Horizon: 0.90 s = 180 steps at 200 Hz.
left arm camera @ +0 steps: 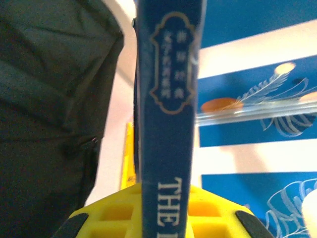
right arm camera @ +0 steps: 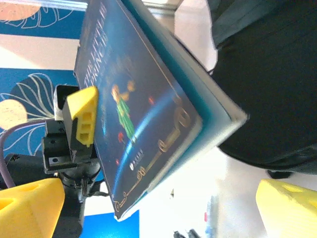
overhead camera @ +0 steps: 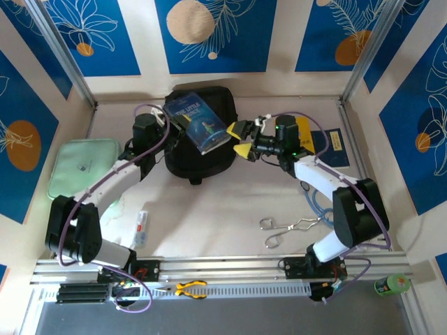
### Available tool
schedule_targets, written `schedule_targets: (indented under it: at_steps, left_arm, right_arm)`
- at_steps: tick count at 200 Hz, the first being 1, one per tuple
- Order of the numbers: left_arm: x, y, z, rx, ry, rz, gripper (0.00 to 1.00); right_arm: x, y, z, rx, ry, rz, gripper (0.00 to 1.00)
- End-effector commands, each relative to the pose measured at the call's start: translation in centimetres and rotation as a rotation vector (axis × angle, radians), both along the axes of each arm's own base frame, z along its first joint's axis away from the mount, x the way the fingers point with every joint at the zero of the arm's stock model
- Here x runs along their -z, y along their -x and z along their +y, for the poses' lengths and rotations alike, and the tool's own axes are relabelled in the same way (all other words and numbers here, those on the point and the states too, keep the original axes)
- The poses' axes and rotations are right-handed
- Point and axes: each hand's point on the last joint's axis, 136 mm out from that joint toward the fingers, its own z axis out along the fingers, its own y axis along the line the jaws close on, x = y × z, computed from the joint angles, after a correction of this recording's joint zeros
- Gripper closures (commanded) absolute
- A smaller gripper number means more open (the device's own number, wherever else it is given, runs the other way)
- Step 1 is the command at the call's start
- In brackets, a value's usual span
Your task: Pack books, pencil case, and school supplies into a backpack
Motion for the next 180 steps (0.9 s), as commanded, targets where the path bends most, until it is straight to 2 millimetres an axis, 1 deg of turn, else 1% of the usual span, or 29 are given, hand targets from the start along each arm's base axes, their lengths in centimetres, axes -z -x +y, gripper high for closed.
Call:
schedule_targets:
  at_steps: [1,19,33,59,83,98,103,104,118,131,147,155,160,165,180]
  left_arm:
    - [-4.1,-1.1,1.0,-0.085,0.178,-0.117,1.00]
    - [-4.6,-1.1,1.3,-0.113,0.203,-0.133,1.00]
    - [-5.0,-1.0,1.6,-0.123,0.207,-0.139,1.00]
    - [-5.5,-0.8,1.6,-0.121,0.222,-0.142,1.00]
    - [-5.5,-0.6,1.7,-0.128,0.229,-0.145,1.00]
    - [-5.5,-0.6,1.7,-0.128,0.230,-0.143,1.00]
    - [-5.6,-0.6,1.7,-0.126,0.231,-0.144,1.00]
    - [-5.6,-0.6,1.7,-0.127,0.231,-0.145,1.00]
    - [-5.4,-0.6,1.7,-0.128,0.228,-0.142,1.00]
    - [-5.2,-0.6,1.7,-0.127,0.225,-0.139,1.00]
    - [-5.2,-0.5,1.7,-0.124,0.221,-0.140,1.00]
    - [-5.1,-0.5,1.6,-0.122,0.213,-0.140,1.00]
    - [-5.1,-0.5,1.6,-0.118,0.210,-0.141,1.00]
    - [-5.0,-0.5,1.5,-0.114,0.204,-0.143,1.00]
    - [-5.0,-0.3,1.5,-0.102,0.178,-0.154,1.00]
  right_arm:
    - [-3.0,-1.0,2.4,0.022,-0.133,-0.004,0.01]
    - [-3.5,-1.5,4.0,0.007,-0.162,0.003,0.01]
    - [-3.8,-1.9,4.8,-0.002,-0.186,0.004,0.01]
    - [-4.3,-3.1,5.3,0.020,-0.222,-0.003,0.00]
    - [-3.9,-4.1,5.3,0.088,-0.241,0.017,0.08]
    - [-3.8,-4.5,5.4,0.123,-0.238,0.011,0.18]
    - [-3.9,-4.6,5.3,0.134,-0.241,0.007,0.22]
    - [-4.0,-4.7,5.4,0.137,-0.244,0.003,0.24]
    - [-4.5,-4.8,5.5,0.144,-0.253,-0.015,0.34]
    - [-4.9,-4.8,5.6,0.144,-0.261,-0.027,0.43]
    - [-4.7,-4.9,5.5,0.153,-0.259,-0.027,0.52]
    - [-4.6,-4.9,5.5,0.157,-0.256,-0.031,0.62]
    - [-4.6,-4.9,5.4,0.162,-0.252,-0.030,0.73]
    - [-4.4,-4.9,5.3,0.166,-0.244,-0.023,0.80]
    - [-3.9,-4.8,4.9,0.178,-0.204,-0.017,0.91]
